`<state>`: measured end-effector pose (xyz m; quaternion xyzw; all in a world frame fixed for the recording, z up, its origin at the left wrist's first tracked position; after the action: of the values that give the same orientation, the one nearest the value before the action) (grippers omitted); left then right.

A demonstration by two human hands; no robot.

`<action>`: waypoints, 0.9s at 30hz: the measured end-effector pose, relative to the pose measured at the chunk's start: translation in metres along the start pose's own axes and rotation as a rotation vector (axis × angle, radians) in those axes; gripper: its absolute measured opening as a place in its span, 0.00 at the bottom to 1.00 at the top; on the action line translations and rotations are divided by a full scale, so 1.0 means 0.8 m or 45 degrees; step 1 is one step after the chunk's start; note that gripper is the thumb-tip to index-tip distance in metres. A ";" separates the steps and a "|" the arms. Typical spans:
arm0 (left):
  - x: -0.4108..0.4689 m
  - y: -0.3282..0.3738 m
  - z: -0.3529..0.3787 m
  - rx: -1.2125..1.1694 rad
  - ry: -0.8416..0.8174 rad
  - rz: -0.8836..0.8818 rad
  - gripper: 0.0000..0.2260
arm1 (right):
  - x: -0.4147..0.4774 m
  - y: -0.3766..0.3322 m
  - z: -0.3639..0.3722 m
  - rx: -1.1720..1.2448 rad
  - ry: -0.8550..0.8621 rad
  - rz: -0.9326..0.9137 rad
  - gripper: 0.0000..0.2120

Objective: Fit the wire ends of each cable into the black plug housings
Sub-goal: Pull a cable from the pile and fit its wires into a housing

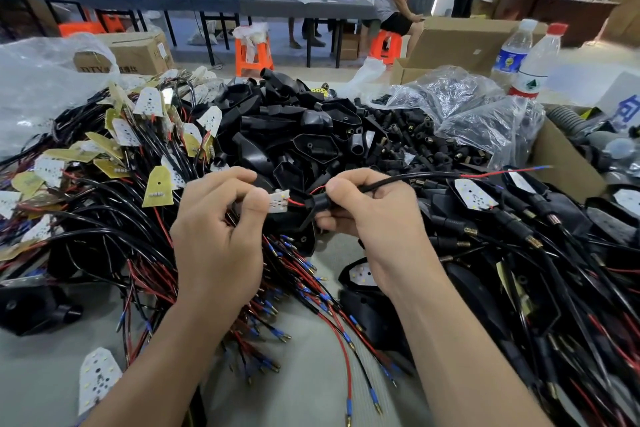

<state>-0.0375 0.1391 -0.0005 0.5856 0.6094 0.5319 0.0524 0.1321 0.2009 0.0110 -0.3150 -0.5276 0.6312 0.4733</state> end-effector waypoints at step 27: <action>0.006 -0.016 0.014 -0.715 -0.115 -0.514 0.03 | 0.000 0.010 0.008 0.234 0.071 0.012 0.04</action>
<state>-0.0397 0.1526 -0.0118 0.4389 0.5400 0.6313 0.3424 0.1239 0.1983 0.0047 -0.2901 -0.4527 0.6701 0.5118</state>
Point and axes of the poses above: each hand's wrist, its own x-axis towards the middle knuckle, its own z-axis out of the palm, y = z × x, the point moved 2 cm from there along x, towards the middle knuckle, and after that the axes turned 11 degrees about -y, right-handed, at the moved point
